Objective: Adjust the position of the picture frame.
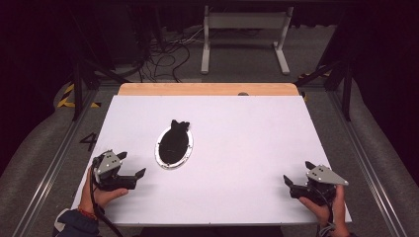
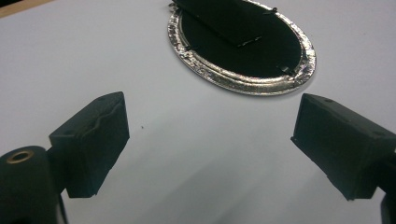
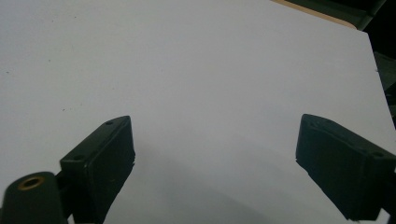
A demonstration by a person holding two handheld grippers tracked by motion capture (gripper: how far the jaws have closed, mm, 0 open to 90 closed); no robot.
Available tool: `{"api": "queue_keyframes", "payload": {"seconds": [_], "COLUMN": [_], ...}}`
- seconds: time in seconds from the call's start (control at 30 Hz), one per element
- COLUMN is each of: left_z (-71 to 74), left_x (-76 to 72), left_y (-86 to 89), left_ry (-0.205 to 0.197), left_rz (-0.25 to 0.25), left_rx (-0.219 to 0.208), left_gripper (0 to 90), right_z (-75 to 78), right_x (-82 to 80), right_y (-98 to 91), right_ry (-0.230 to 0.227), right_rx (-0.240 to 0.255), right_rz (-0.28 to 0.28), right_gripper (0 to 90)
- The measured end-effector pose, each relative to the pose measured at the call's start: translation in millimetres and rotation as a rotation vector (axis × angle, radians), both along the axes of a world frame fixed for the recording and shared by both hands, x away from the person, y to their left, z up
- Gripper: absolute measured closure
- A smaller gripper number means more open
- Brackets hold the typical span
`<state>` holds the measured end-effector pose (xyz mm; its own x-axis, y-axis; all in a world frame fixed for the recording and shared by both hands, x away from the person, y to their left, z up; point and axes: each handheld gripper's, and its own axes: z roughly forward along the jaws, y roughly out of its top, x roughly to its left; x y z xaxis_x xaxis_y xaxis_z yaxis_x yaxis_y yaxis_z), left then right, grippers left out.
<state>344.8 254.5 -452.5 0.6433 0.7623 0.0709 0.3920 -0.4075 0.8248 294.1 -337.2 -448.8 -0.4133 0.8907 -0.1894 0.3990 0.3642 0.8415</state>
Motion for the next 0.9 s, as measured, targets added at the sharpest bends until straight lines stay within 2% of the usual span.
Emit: {"api": "queue_keyframes", "payload": {"seconds": [0.07,0.2,0.33,0.4,0.47,0.57,0.6,0.63,0.67,0.77,0.9], "left_z": [-0.6,1.5,-0.1,0.3,2.1,3.8,4.7,5.8,7.3,12.8,17.7], "left_x": [-0.6,-1.2,-1.0,-1.2,-1.2,0.8,1.8,2.6,3.7,10.2,24.5], "left_y": [0.3,4.9,6.6,7.3,8.2,8.8,9.6,10.3,10.8,12.1,10.4], "left_ry": [0.001,-0.01,0.007,0.006,0.0,-0.007,-0.002,-0.007,-0.008,-0.014,0.004], "left_rz": [0.003,0.011,-0.008,-0.015,-0.014,-0.007,-0.013,-0.019,-0.023,-0.025,-0.011], "left_rx": [0.012,-0.004,0.002,0.008,-0.005,0.0,0.006,0.006,0.008,0.006,0.021], "left_gripper": [13.0,15.8,19.7,23.6,24.3,28.8,31.2,37.8,41.2,54.8,75.3], "right_z": [-0.7,-0.3,-1.3,-1.4,-2.0,-0.8,0.6,2.3,3.9,6.7,9.1], "right_x": [0.2,0.9,3.1,3.7,4.6,5.2,5.5,6.2,6.8,9.7,21.5], "right_y": [-1.4,1.0,2.9,3.5,5.1,6.6,6.9,8.0,9.9,18.8,30.5], "right_ry": [0.0,-0.002,0.006,0.006,0.009,0.012,0.012,0.019,0.025,0.042,0.08], "right_rx": [0.0,-0.006,-0.005,-0.005,-0.004,0.049,0.084,0.108,0.119,0.083,0.089], "right_rz": [-0.002,0.002,-0.004,-0.004,-0.004,0.012,0.038,0.063,0.084,0.122,0.145], "right_gripper": [12.1,12.0,12.1,12.1,13.1,23.1,27.1,32.1,35.9,50.2,71.2]}}
